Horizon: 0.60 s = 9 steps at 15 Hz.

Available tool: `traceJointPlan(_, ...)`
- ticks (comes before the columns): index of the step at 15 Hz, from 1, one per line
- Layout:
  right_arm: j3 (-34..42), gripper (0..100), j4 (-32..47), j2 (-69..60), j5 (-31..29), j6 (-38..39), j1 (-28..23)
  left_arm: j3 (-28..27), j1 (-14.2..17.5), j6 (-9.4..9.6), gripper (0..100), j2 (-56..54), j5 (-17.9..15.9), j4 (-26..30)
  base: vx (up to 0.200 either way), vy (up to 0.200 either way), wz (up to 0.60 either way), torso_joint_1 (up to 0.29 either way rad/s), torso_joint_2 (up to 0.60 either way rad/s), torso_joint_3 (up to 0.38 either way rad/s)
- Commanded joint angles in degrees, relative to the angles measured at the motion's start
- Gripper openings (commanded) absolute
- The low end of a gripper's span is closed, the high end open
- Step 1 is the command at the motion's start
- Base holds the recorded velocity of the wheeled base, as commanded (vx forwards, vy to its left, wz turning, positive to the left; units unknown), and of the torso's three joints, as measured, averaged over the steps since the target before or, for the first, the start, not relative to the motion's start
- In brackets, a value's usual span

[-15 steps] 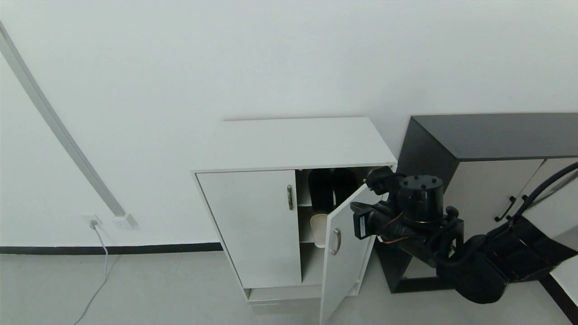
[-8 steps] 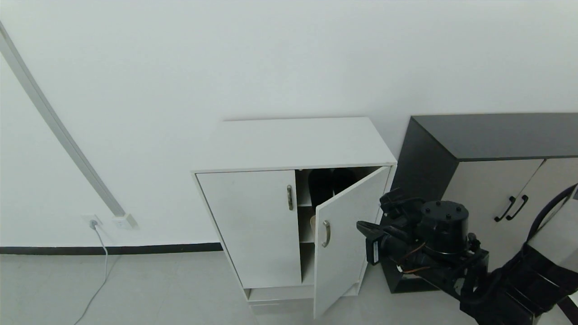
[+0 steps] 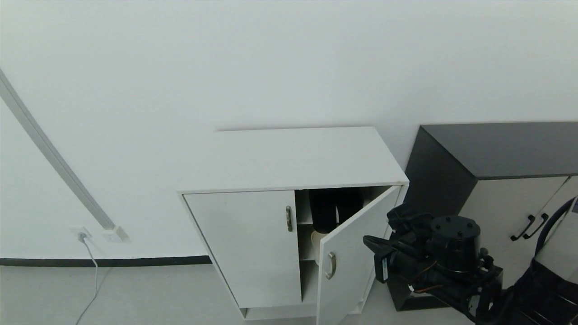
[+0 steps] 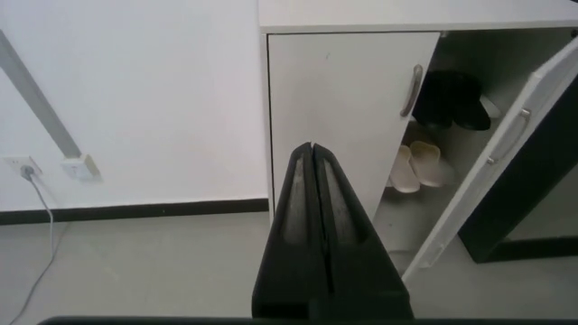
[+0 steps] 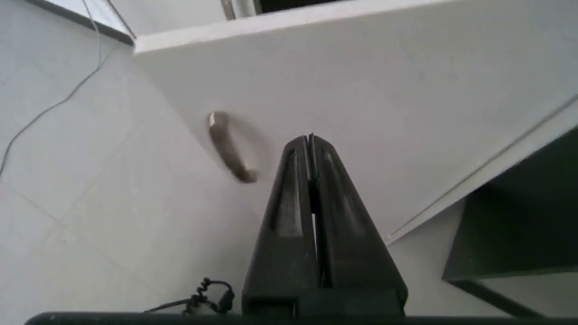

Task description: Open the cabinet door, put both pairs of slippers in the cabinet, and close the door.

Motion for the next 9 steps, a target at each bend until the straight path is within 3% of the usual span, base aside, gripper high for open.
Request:
traceJointPlan(1, 0.55, 0, 0.03, 0.16, -0.01, 0.00, 0.52, 0.00, 0.02, -0.08, 0, -0.01, 0.02, 0.01, 0.000, 0.000, 0.00, 0.000, 0.00, 0.000)
traceJointPlan(9, -5.78, 0, -1.03, 6.92, -0.01, 0.17, 0.43, 0.00, 0.02, -0.08, 0, -0.01, 0.19, 0.01, 0.000, 0.000, 0.00, 0.000, 0.00, 0.000)
